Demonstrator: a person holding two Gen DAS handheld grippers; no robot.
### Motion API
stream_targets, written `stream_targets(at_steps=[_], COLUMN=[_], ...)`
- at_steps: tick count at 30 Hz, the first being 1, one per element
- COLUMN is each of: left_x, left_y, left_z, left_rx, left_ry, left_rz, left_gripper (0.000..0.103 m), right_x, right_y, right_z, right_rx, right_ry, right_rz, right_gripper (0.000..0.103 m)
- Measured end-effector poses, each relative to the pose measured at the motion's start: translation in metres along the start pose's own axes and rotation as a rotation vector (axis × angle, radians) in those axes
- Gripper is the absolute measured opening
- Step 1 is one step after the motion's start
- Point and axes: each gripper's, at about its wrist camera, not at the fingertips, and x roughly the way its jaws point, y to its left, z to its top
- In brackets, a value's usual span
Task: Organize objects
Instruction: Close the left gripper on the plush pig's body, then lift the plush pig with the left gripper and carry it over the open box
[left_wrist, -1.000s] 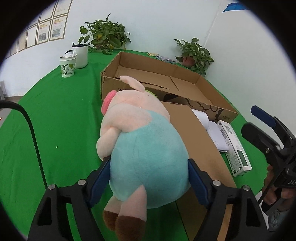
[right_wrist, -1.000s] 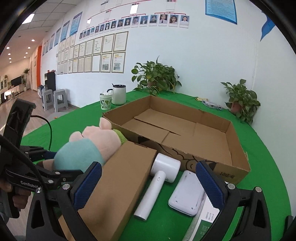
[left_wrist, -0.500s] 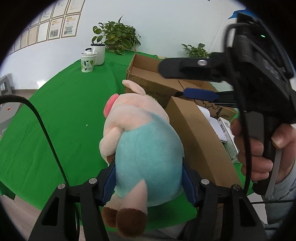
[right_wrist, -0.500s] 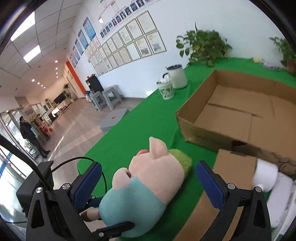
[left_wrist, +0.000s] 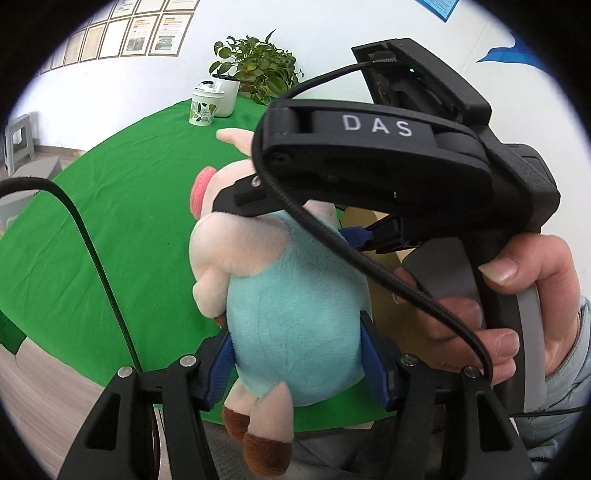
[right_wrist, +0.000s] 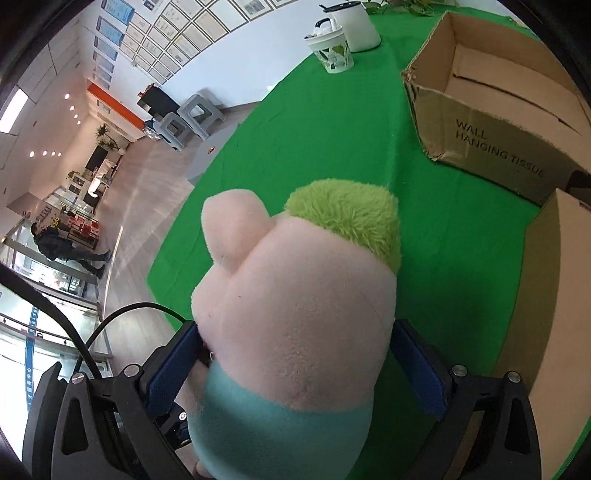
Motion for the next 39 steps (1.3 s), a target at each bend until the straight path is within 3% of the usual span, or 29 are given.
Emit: stream_targets(at_steps=[8,13,22,29,32,36,39], left_x=[-0.003,-0.01,-0.025,-0.013,-0.002,0.017,0.033], left_y=[-0.013,-0.037,-0.111,-0.15,-0.153,-0.148,-0.151], left_z=[0.005,0.03,0.125,0.192,0.211,0.22,0.236], left_rx=[0.053,0.128,0.396,0.496,0.51,0.496,0.462], left_ry=[-0.003,-0.044,-0.198,-0.239,-0.216,-0.177,-0.138], left_rz=[0.026,0.027,-0.065,-0.185,-0.208,-0.225,-0.235], left_gripper=[0.056,0.055,0.055,0.055,0.055,0.055,0.055], right_x=[-0.007,-0.041,-0.175,-0.273,-0.306,-0.339,-0.305], right_y=[0.014,0.014,0.011,-0.007,-0.019,-0.047,-0.081], right_z=[0.003,0.004,0.04,0.065,0.074,0.085,0.141], right_rx=[-0.061,-0.075,-0.12,-0.085,-0.055,-0.028,-0.009], right_ry=[-0.069,-0.172,-0.519,-0.69,-0.72,-0.694,-0.658], right_rz=[-0.005,0.007,-0.045,-0.135,-0.159,-0.16,-0.162], right_gripper=[0.076,0.071,0.07,0.07,0.07,0.07,0.07])
